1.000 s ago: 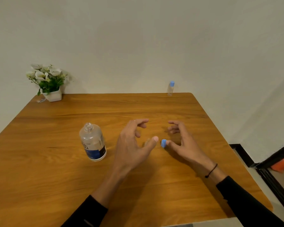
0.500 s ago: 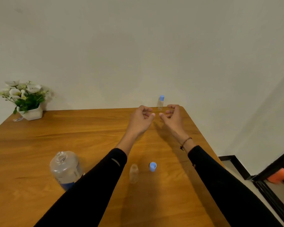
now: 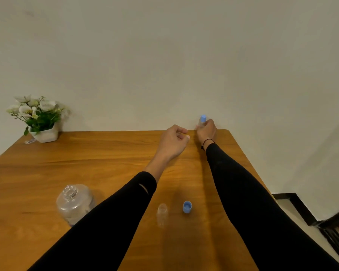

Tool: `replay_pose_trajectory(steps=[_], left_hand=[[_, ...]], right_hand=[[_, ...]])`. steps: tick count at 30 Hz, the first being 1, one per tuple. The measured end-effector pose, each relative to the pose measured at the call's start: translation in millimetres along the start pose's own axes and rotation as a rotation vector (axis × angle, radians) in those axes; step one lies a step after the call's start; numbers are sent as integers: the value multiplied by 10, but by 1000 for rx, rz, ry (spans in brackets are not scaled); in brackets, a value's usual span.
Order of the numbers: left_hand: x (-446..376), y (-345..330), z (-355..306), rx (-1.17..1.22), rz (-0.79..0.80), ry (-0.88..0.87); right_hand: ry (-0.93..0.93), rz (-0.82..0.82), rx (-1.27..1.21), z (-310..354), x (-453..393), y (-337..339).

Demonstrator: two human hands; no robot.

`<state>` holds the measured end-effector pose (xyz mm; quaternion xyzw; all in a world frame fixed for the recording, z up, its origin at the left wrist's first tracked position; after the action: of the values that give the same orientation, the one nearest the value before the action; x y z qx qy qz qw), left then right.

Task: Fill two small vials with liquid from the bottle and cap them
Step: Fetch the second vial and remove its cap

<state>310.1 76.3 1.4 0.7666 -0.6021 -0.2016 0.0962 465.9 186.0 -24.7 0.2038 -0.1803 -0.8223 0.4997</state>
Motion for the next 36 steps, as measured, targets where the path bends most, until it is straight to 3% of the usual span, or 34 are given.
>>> replay_pose_trajectory(steps=[7,12,17,24,31,36], left_hand=[[112,81,78,44,-12,5],[382,93,90,82,85,-23],[667,232,41,277,270,31],[1106,557,-2,208,87,-137],[1419,672,-31,86,48,-242],[1532,800,-27,121,116,-227]], right_hand=[[125,120,-99,-102,397,81],[298,155,-152,-141,998,296],[472,172,-165,49,1515,673],[542,325,-183,399,1985,1175],[849,334,313,918,2191,1278],[971,552,342,1075,2284,1361]])
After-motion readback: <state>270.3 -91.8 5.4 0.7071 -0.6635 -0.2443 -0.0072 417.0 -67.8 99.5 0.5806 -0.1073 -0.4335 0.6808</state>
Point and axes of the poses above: each hand's wrist, its own x-axis away from the middle knuckle, its own y-axis out of the back of the hand, z = x × y, the point moved 3 cm from there along -x, towards the middle knuckle, and after that the axes turned 6 degrees about -z, right-handed, at the moved point
